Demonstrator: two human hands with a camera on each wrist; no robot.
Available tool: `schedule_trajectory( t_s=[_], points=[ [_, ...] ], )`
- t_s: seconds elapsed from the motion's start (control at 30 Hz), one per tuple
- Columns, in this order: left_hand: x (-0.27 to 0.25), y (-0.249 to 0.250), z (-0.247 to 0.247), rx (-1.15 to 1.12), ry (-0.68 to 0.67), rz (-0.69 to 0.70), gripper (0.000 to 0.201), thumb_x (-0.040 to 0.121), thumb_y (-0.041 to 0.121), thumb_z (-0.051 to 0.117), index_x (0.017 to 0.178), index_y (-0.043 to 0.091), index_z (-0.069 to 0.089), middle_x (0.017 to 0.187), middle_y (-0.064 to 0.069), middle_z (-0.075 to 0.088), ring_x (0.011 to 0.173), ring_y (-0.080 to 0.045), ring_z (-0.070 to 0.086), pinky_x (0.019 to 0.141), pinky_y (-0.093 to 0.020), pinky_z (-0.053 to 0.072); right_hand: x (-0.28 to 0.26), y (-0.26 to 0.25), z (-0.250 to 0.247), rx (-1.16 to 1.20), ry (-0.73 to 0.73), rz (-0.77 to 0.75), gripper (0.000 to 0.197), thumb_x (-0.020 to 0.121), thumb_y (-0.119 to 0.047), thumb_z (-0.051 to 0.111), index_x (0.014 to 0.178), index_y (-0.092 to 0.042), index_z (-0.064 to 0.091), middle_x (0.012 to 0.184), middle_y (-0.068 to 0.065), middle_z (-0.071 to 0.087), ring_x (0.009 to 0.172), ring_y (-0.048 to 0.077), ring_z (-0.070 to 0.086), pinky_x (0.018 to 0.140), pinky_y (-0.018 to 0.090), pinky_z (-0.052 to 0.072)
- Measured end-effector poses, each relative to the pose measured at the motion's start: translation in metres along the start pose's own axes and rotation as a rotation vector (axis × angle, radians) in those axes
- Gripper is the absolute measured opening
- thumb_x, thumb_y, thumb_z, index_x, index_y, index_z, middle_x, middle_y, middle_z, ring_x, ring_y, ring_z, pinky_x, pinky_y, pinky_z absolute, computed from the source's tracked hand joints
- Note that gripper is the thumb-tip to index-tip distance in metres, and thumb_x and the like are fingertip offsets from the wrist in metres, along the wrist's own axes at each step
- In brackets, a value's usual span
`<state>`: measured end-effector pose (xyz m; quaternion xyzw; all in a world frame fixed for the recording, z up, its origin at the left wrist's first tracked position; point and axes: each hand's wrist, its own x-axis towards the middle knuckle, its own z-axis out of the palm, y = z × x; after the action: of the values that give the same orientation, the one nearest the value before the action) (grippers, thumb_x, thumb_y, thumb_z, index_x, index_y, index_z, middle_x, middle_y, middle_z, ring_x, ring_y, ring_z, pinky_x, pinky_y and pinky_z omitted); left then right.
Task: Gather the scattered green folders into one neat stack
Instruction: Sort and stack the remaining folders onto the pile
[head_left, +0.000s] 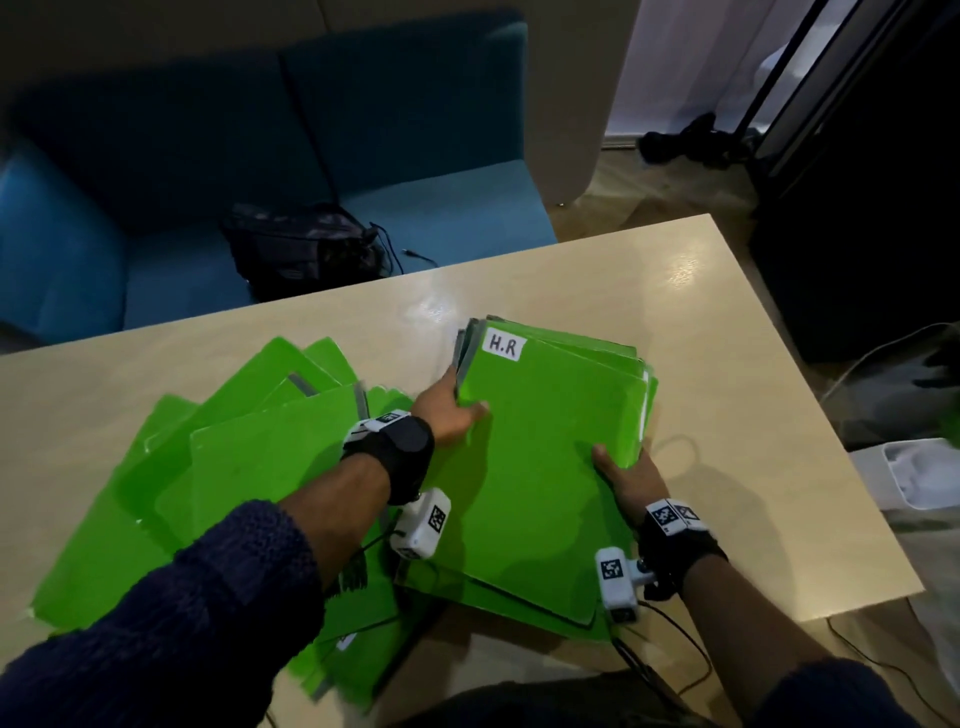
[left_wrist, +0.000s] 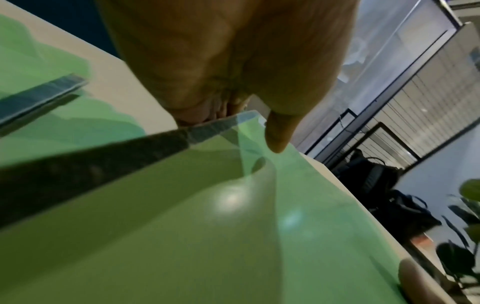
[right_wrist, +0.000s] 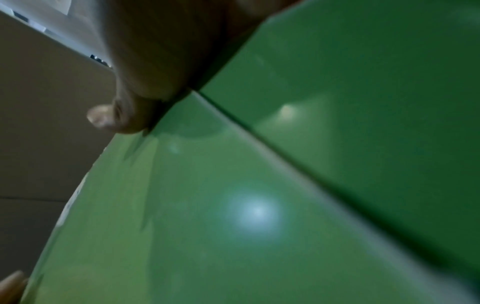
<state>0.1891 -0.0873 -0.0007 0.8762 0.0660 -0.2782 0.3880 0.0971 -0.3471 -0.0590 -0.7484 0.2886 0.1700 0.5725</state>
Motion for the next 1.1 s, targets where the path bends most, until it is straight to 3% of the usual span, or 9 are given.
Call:
schedule_trajectory(
  t_s=[0.07,0.13,0.2,0.27,0.5,0.73,0.83,0.97,1.1],
  points=[
    [0.003,-0.003,-0.008,0.056,-0.03,0.017,0.052,0.097,0.035,0.054,0.144,0.025,0.037,0.13,-0.002,0.06,0.108,-0.027,0.061,0.088,-0.031,0.049,-0.002,-0.003,0.0,0.041,0.004,0.014,0.069,0.067,-0.06,0.074,0.123,-0.025,0.053,0.111,0.005,0.067,0.086,0.021,0.066,0.065,0.029,0.053],
    [0.003,-0.014,-0.021,0.11,-0.022,0.022,0.05,0.099,0.026,0.051,0.147,0.019,0.037,0.144,-0.005,0.05,0.127,-0.027,0.052,0.103,-0.034,0.044,-0.005,-0.006,0.001,0.069,0.014,-0.004,0.067,0.062,-0.066,0.077,0.114,-0.031,0.052,0.102,-0.001,0.068,0.081,0.017,0.064,0.064,0.025,0.05],
    [0.001,-0.032,-0.039,0.188,0.037,0.033,0.052,0.097,0.014,0.053,0.147,0.017,0.039,0.149,-0.004,0.045,0.135,-0.025,0.045,0.109,-0.029,0.037,-0.006,-0.005,0.001,0.071,0.023,0.005,0.083,0.045,-0.077,0.077,0.111,-0.032,0.053,0.094,-0.008,0.067,0.081,0.017,0.065,0.07,0.031,0.053],
    [-0.007,-0.053,-0.057,0.397,0.021,0.104,0.056,0.092,0.008,0.059,0.144,0.021,0.044,0.15,-0.002,0.044,0.135,-0.022,0.045,0.105,-0.02,0.03,-0.002,-0.001,0.001,0.082,0.019,0.01,0.073,0.058,-0.065,0.08,0.117,-0.029,0.055,0.101,0.0,0.07,0.089,0.026,0.068,0.08,0.045,0.057],
    [-0.038,-0.115,-0.077,1.345,-0.489,0.247,0.115,0.073,0.028,0.081,0.154,0.03,0.0,0.163,0.003,-0.012,0.151,-0.021,-0.005,0.118,-0.05,0.021,0.001,0.001,0.002,0.033,0.048,-0.008,0.061,0.078,-0.047,0.076,0.128,-0.017,0.059,0.117,0.011,0.069,0.099,0.032,0.068,0.088,0.049,0.055],
    [-0.054,-0.111,-0.07,1.507,-0.36,0.271,0.081,0.087,0.014,0.063,0.152,0.016,0.014,0.159,-0.006,0.014,0.147,-0.022,0.015,0.118,-0.05,0.015,0.001,-0.003,0.006,0.076,0.067,0.061,0.073,0.071,-0.053,0.079,0.13,-0.013,0.06,0.114,0.011,0.07,0.097,0.032,0.068,0.087,0.05,0.056],
    [-0.052,-0.108,-0.078,1.599,-0.343,0.254,0.091,0.084,0.034,0.069,0.152,0.014,0.012,0.16,-0.011,0.011,0.145,-0.029,0.016,0.119,-0.053,0.006,0.007,0.001,0.004,0.152,0.009,0.131,0.096,0.046,-0.063,0.087,0.127,-0.019,0.061,0.111,0.012,0.073,0.097,0.036,0.071,0.084,0.061,0.054],
    [-0.051,-0.114,-0.095,1.746,-0.328,0.184,0.117,0.075,0.069,0.062,0.154,0.011,-0.003,0.162,-0.015,-0.007,0.149,-0.035,-0.004,0.112,-0.055,-0.016,0.012,0.008,0.0,0.14,0.016,0.099,0.107,0.037,-0.071,0.085,0.127,-0.019,0.062,0.112,0.01,0.073,0.098,0.035,0.07,0.087,0.06,0.053],
    [-0.05,-0.124,-0.101,1.613,-0.261,0.135,0.107,0.078,0.06,0.066,0.153,0.007,0.01,0.161,-0.014,0.011,0.147,-0.03,0.014,0.121,-0.05,0.004,-0.004,-0.003,0.004,0.111,0.035,0.049,0.108,0.04,-0.071,0.081,0.13,-0.014,0.06,0.115,0.013,0.071,0.1,0.035,0.068,0.091,0.058,0.052]
  ],
)
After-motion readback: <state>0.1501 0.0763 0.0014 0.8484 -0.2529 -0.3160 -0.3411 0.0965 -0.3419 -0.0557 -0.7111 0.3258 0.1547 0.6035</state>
